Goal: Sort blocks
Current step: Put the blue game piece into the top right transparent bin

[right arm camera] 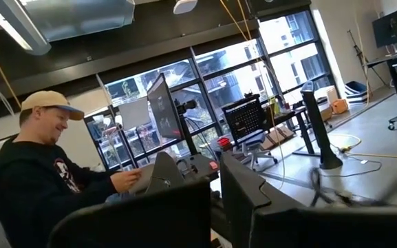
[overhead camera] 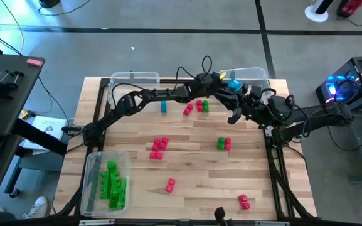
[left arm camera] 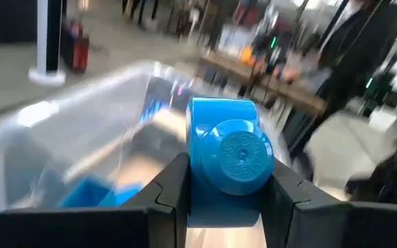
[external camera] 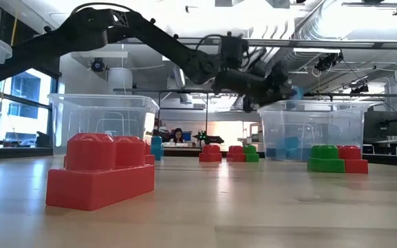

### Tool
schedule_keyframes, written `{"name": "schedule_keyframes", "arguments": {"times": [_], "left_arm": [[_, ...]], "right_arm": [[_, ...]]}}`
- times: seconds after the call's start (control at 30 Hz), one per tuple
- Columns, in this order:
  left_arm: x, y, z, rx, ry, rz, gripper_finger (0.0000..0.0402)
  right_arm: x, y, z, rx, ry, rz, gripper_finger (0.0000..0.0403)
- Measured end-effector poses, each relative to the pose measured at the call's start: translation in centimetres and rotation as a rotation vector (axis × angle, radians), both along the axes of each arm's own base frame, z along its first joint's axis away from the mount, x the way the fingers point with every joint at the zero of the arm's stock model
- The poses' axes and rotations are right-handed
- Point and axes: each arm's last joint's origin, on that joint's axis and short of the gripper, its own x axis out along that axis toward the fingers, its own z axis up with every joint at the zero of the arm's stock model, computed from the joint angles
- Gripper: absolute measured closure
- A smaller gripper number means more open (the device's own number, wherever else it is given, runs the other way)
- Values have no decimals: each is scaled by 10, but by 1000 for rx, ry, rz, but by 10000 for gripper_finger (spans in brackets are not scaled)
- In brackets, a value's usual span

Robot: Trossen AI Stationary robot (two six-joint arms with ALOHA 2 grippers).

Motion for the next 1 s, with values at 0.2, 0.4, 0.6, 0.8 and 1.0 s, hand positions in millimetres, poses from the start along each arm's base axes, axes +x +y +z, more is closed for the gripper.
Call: {"name": "schedule_keyframes", "arguments": {"times": [0.2,0.4,0.6,0.8,1.0], "left_arm": [[-2,1,-4,61,79,-26,187],[-4,4,8,31,15,-17,108],[-27,11,64,58,57,-87,103],[-91,7,129,106,454,67,112],[-136,-12,145,140,830,224,116]], "right_arm": [[1,0,-3,11,24,8,403],[2,0,-5,6,49,12,403],[-2,4,3,-41,-16,166,403],[-14,7,12,-68,-78,246,403],[-20,6,13,-86,-56,256,403]]}}
